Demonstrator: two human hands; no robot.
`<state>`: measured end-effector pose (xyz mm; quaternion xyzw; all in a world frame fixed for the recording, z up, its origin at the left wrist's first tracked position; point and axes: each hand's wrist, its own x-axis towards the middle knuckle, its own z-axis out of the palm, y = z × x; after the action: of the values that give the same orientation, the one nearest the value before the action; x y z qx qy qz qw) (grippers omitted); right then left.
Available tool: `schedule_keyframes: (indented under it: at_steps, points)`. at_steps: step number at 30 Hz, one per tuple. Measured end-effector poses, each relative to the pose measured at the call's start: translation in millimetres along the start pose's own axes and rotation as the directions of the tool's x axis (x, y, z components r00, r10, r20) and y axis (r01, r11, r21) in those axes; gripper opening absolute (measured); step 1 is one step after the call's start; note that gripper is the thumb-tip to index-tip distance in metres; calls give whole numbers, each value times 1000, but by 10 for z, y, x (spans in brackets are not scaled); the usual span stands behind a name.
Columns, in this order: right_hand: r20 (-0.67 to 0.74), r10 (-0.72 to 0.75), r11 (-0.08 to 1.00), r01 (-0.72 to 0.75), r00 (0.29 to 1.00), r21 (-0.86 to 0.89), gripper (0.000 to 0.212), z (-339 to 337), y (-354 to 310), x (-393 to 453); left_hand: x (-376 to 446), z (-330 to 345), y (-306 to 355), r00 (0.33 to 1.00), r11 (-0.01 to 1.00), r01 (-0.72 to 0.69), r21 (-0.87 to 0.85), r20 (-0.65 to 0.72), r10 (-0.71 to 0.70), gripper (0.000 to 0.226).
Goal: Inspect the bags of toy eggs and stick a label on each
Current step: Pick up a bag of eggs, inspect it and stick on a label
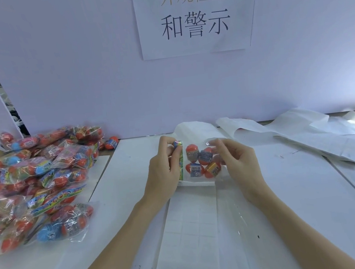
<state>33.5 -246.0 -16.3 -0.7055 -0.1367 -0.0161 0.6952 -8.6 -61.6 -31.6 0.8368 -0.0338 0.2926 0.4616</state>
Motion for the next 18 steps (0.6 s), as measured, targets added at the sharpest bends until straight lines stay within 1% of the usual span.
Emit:
schedule_keyframes:
  at_steps: [2,5,7,9,11,13,14,16,18]
  points:
    - [11,-16,999,17,1000,-41,25,3,13,-3,-3,-15,12,1000,1000,14,-16,-21,-14,8]
    - [-72,-55,997,51,996,-57,30,28,18,-16,7,16,59,1000,999,27,-22,1,-27,6]
    - [-100,-58,998,53,993,-46,32,32,3,-16,36,45,85,1000,1000,17,-13,14,-17,4]
    - [-49,-41,999,41,998,-2,31,25,-18,-6,51,53,106,1000,1000,-2,4,0,2,3]
    - [48,-26,999,24,998,43,27,11,-36,3,41,37,101,999,1000,4,-6,-41,-4,5]
    - [129,-5,1000,3,992,19,21,-1,-32,11,31,-1,82,996,998,52,-45,-72,-55,10]
    - [161,9,1000,-10,987,5,23,0,-19,12,32,-23,69,994,996,71,-56,-75,-75,13]
    - [210,27,999,-30,977,11,23,3,7,13,48,-74,46,994,996,77,-50,-71,-81,16]
    - [214,30,999,-37,976,33,15,7,21,16,77,-123,21,994,995,91,-31,-56,-93,16]
